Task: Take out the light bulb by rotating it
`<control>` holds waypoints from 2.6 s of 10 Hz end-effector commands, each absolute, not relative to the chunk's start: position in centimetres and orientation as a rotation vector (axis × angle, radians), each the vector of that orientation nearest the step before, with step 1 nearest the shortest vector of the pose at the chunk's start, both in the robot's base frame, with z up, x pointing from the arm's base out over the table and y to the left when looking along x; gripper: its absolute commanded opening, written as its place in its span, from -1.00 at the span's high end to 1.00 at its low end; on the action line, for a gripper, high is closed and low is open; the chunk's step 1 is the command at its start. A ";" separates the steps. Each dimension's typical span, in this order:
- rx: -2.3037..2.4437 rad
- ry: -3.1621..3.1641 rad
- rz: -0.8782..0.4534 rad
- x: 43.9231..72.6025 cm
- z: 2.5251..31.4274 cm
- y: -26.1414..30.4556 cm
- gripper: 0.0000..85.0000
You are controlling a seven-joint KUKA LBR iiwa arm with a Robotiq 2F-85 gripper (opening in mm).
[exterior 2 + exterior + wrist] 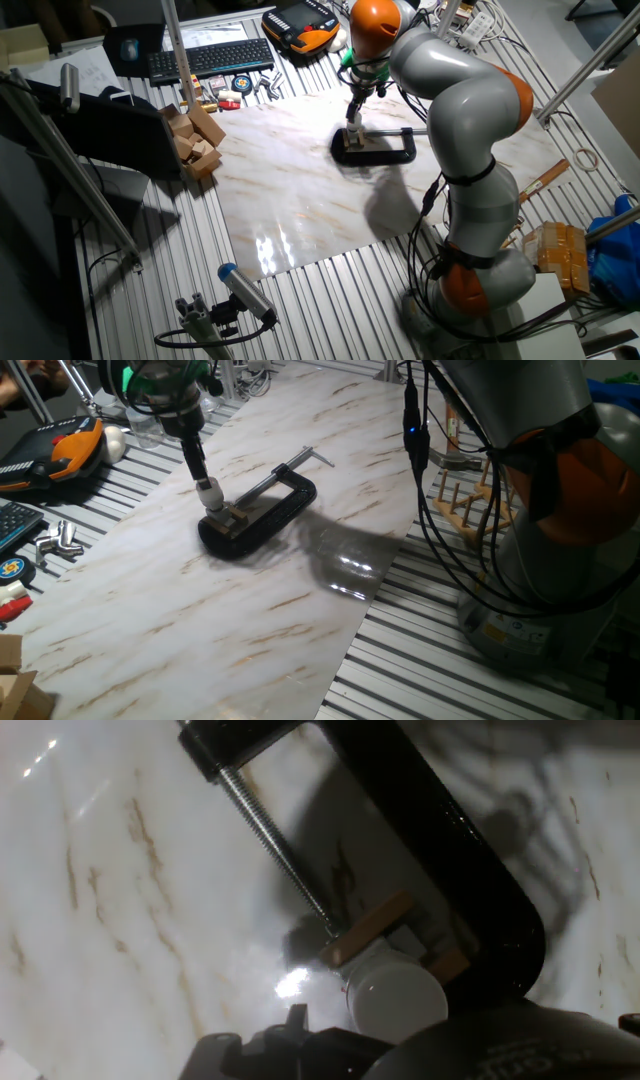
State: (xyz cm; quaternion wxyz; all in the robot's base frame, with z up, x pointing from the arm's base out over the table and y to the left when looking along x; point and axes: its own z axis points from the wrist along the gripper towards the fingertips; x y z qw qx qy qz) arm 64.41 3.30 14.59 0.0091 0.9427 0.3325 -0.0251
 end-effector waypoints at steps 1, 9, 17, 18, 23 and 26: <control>3.062 0.636 -0.082 64.4 14.4 3.3 -1.00; 3.043 0.664 -0.043 64.4 12.6 3.3 -0.60; 3.043 0.674 -0.025 64.4 12.1 3.3 -0.60; 3.044 0.674 -0.020 64.4 12.1 3.3 -0.60; 3.035 0.682 -0.005 64.4 11.1 3.3 -0.60; 3.034 0.687 -0.003 64.4 10.9 3.3 -0.60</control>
